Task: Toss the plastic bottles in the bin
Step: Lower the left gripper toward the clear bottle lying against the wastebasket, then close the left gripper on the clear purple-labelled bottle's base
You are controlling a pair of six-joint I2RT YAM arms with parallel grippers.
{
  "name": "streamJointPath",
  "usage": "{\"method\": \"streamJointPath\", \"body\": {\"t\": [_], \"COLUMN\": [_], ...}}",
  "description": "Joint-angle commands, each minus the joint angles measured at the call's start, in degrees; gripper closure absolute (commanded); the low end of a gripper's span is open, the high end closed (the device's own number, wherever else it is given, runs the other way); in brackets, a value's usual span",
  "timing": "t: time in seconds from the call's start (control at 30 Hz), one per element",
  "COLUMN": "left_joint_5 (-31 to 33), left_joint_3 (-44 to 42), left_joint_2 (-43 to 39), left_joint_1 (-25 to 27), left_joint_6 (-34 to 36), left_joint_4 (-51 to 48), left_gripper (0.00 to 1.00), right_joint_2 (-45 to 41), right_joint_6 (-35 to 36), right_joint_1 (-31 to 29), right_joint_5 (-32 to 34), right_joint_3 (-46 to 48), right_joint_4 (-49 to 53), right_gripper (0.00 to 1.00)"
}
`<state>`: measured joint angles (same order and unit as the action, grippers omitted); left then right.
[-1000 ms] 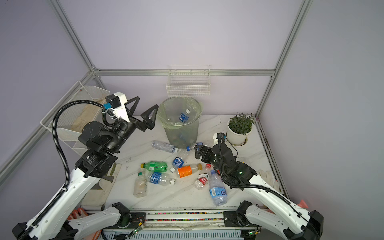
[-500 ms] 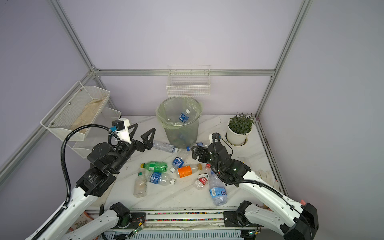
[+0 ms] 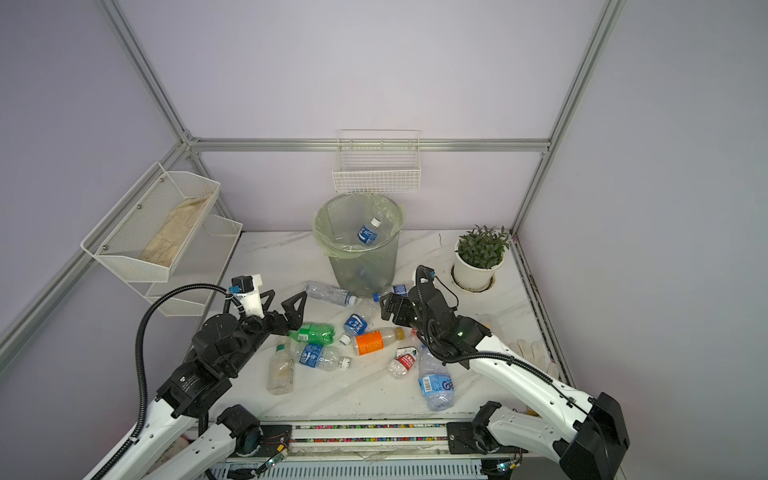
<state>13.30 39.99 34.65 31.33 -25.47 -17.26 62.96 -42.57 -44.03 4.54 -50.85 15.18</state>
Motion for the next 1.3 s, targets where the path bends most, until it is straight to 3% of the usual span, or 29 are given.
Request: {"method": "streamJointPath", "body": {"t": [0.0, 0.27, 0.5, 0.6, 0.93, 1.27], "left_joint_5": [1.19, 3.48, -7.45, -9.01, -5.61, -6.91], "left_joint_3": [-3.41, -1.37, 4.2, 6.55, 19.06, 27.94], "left_joint_2": [-0.22, 9.22, 22.4, 26.12, 36.62, 45.77], "left_joint_1": [0.3, -1.52, -10.86, -12.81, -14.87, -15.82], "left_joint_6": [-4.02, -12.75, -22.06, -25.4, -34.81, -40.84], "left_joint_4": [-1.29, -6.54, -9.5, -9.05, -13.67, -16.4], "left_gripper": [0.0, 0.0, 0.0, 0.0, 0.0, 0.0], "right_joint_2": [0.12, 0.28, 0.16, -0.13, -0.89, -1.97], "right_joint_6": [0.17, -0.1, -0.2, -0.24, -0.3, -0.44], "right_joint_1": [0.25, 0.23, 0.2, 0.2, 0.25, 0.25], "right_joint_5": [-0.16, 0.29, 0.21, -0.19, 0.37, 0.82], "right_joint_3": [-1.12, -1.01, -1.48, -1.27, -1.01, 0.1], "right_joint_4": [-0.68, 0.03, 0.64, 0.73, 1.17, 1.43], "right_gripper": [0.03, 0.03, 0.03, 0.03, 0.03, 0.03]}}
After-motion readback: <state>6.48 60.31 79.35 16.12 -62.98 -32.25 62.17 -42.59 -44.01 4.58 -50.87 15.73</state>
